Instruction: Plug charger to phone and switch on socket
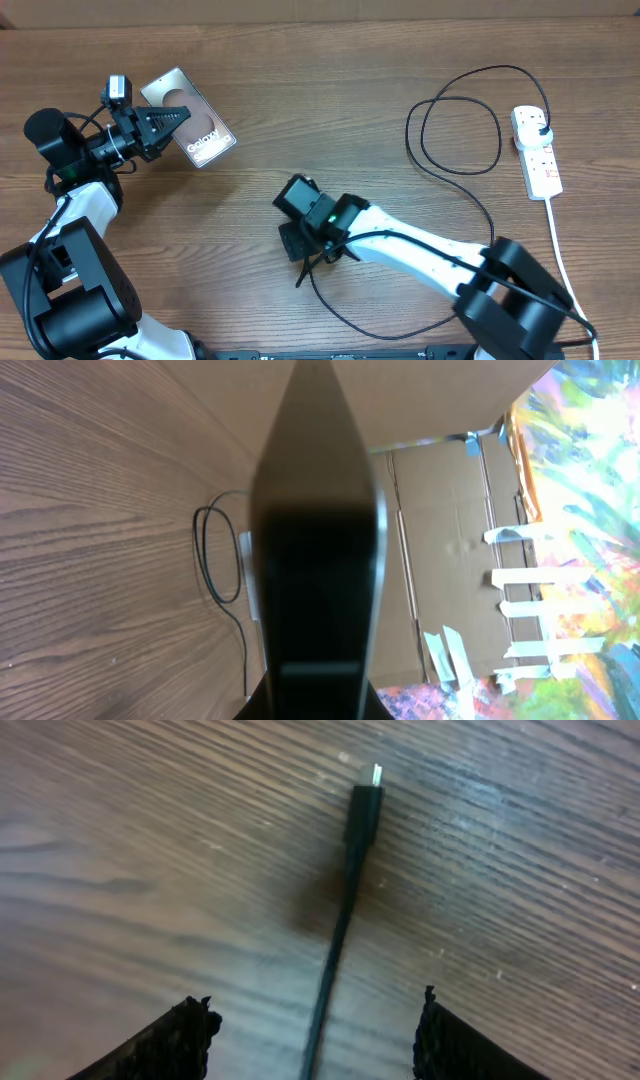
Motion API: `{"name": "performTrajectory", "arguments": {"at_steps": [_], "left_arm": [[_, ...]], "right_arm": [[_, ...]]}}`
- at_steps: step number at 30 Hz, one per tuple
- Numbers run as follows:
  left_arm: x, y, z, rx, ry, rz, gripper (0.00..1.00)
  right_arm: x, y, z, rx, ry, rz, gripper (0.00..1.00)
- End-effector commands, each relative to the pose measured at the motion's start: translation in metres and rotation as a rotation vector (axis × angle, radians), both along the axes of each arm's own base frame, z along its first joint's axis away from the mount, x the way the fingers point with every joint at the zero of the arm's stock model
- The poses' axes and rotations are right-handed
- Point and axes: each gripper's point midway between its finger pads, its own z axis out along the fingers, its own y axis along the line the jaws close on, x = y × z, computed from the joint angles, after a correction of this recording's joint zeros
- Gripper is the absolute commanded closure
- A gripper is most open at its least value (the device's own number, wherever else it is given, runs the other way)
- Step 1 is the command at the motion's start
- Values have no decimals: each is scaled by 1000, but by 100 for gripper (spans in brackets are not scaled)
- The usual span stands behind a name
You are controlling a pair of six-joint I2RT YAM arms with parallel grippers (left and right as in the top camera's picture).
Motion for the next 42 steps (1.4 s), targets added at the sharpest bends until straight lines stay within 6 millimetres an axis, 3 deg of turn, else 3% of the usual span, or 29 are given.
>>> {"name": "performTrajectory", "arguments": {"at_steps": [1,13,18,23,28,31,34,38,42], "left_arm": [[-4,-2,3,5,-21,-36,96],[-3,-2,3,5,-21,-35,96],[-3,-2,3,5,-20,-35,96],[-3,-2,3,5,-20,-36,96],[-3,-5,3,5,-20,-42,96],[-4,-12,3,5,-21,-59,96],[-4,-19,2,3,-18,-77,96],[-5,-33,2,3,-18,-112,96],[-8,-60,2,2,-18,-180,96]], "right_arm": [[11,-10,-20,-93,-46,-50,37],[8,0,-47,-97,-17,-30,48],[0,3,-58,-143,12,-8,67],[-8,0,-54,-177,59,-45,94],[-1,1,-37,-149,101,-68,96],[5,0,-7,-91,113,-86,96],[5,-3,37,1,99,-97,96],[-1,-15,115,154,29,-99,96],[-11,-42,191,310,-89,-114,96]]}}
